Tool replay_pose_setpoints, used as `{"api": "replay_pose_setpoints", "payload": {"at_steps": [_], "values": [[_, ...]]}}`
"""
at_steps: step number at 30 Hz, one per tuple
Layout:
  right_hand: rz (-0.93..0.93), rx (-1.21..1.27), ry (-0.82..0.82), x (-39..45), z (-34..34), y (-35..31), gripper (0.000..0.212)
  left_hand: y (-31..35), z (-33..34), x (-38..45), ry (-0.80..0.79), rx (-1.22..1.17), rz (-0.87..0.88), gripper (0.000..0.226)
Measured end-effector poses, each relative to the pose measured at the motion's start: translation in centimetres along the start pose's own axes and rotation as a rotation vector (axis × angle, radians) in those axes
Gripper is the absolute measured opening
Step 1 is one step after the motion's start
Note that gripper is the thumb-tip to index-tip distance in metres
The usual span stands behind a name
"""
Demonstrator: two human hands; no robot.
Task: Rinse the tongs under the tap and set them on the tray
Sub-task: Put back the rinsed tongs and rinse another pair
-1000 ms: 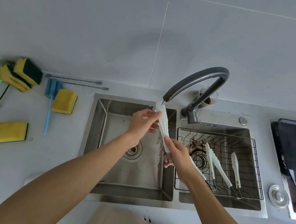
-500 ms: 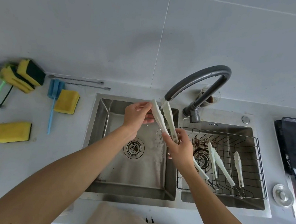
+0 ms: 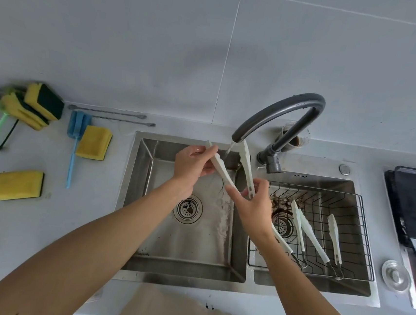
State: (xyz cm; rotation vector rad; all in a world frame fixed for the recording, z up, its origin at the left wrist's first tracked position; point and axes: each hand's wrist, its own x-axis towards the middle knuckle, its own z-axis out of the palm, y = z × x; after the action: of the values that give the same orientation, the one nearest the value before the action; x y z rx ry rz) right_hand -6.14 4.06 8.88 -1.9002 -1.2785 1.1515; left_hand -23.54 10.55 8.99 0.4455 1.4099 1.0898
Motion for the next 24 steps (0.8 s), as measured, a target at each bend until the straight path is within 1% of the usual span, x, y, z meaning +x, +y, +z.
{"api": "replay_pose_setpoints", "payload": {"at_steps": [2,4,7,11,12,15,18,22,24], "values": [[0.070,0.158,-0.032,0.0,-0.1,0.2,0.044,-0.3,0.1,0.1,-0.001,0.003,0.007,0.036],[0.132,0.277,-0.067,0.0,-0.1,0.6,0.040,-0.6,0.2,0.4,0.011,-0.013,0.004,0.033],[0.206,0.456,-0.130,0.0,-0.1,1.2,0.045,-1.0,0.4,0.8,0.076,0.028,0.015,0.034],[0.285,0.589,-0.225,-0.4,-0.3,1.9,0.061,-1.3,0.7,1.7,0.135,0.105,-0.024,0.039],[0.307,0.627,-0.249,-0.4,-0.3,2.0,0.060,-1.3,0.8,1.7,0.120,0.119,-0.046,0.037],[0.347,0.690,-0.313,-0.6,-0.6,1.9,0.060,-1.4,1.1,1.7,0.016,0.065,-0.101,0.017],[0.377,0.701,-0.328,-0.5,-0.6,1.8,0.068,-1.4,1.5,1.9,-0.040,0.073,-0.111,0.019],[0.435,0.788,-0.360,0.6,-0.5,1.3,0.066,-0.9,1.7,2.2,-0.070,0.032,-0.123,0.018],[0.435,0.828,-0.393,1.3,-0.5,0.8,0.065,-0.6,1.7,2.5,-0.079,0.029,-0.125,0.022]]}}
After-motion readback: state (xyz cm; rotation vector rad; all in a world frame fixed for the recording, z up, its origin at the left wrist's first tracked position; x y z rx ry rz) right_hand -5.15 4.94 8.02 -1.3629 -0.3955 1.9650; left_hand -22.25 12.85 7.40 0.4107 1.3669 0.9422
